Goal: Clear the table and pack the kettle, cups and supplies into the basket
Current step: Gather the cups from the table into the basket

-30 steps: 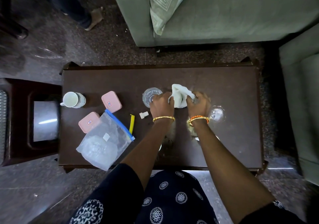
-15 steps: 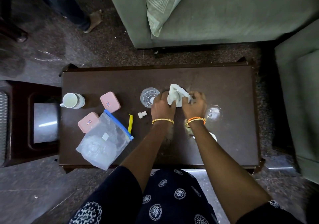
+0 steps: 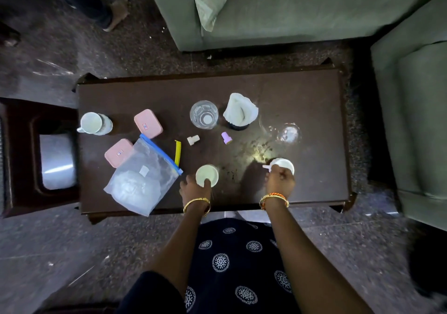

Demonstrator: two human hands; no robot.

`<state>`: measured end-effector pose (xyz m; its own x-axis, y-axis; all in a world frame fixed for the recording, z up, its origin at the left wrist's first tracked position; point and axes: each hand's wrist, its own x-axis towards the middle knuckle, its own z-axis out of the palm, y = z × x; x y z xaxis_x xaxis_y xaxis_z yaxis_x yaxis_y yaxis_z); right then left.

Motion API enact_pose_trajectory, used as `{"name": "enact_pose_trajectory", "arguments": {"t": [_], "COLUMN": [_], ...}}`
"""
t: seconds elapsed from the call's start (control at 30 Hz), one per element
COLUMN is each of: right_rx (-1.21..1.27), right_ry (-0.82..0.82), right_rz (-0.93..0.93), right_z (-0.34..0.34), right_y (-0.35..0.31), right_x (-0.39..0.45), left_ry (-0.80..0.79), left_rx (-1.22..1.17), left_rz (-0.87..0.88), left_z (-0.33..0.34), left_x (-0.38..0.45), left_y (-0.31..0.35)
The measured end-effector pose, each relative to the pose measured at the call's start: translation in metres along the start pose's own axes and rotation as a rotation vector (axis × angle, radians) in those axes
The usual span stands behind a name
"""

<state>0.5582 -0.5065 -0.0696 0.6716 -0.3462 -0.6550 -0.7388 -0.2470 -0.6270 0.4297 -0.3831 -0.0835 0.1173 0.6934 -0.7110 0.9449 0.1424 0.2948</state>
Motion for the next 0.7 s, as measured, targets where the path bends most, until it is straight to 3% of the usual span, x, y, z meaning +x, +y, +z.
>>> {"name": "enact_pose_trajectory", "arguments": {"t": [0.1, 0.33, 0.47, 0.63, 0.7], "right_rx": [0.049, 0.247, 0.363, 0.562, 0.526], "right_ry": [0.112, -0.162, -0.224, -0.121, -0.085], "right_rz": [0.284, 0.559, 0.632, 0.65, 0.592], "right_z": [-0.011, 0.006, 0.021, 0.026, 0.023], "right_y": [0.032, 0.038, 0.031, 0.025, 0.026], "right_x": [0.013, 0.041, 0.048, 0.047, 0.04], "left_ry": [-0.069, -0.096, -0.139, -0.217, -0.238], "left_rx": [-0.061, 0.015, -0.046, -0.334, -0.406], "left_rz": [-0.064, -0.148, -0.174, -0.217, -0.208], "left_z": [0.013, 0.023, 0.024, 0.024, 0.021], "left_x": [0.004, 0.038, 0.051, 0.042, 0.035], "left_y": [-0.01, -0.02, -0.023, -0.024, -0.025]}}
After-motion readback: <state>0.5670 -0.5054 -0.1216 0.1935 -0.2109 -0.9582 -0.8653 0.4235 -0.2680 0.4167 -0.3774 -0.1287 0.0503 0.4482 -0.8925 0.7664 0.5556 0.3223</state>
